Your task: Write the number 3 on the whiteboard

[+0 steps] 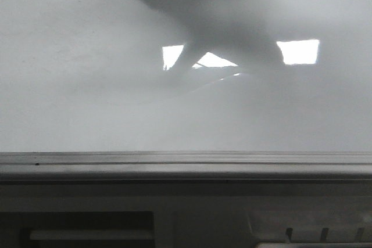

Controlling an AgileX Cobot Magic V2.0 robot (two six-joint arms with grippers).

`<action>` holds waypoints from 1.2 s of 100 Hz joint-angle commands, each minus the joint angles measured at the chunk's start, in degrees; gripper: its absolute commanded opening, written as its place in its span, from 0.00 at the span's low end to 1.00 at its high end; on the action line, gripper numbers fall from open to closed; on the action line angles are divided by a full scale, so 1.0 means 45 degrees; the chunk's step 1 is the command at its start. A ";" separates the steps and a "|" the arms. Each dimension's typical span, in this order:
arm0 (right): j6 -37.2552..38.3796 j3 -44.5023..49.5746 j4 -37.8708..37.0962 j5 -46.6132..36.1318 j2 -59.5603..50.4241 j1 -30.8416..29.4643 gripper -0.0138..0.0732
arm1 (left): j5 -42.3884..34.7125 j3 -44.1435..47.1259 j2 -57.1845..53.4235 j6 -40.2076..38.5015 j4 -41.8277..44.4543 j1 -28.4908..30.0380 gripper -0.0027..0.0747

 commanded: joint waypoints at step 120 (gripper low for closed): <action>0.0651 0.2204 0.0346 -0.0771 -0.1436 -0.0854 0.09 | -0.1199 -0.0312 0.0109 -0.0149 -0.0398 -0.0028 0.01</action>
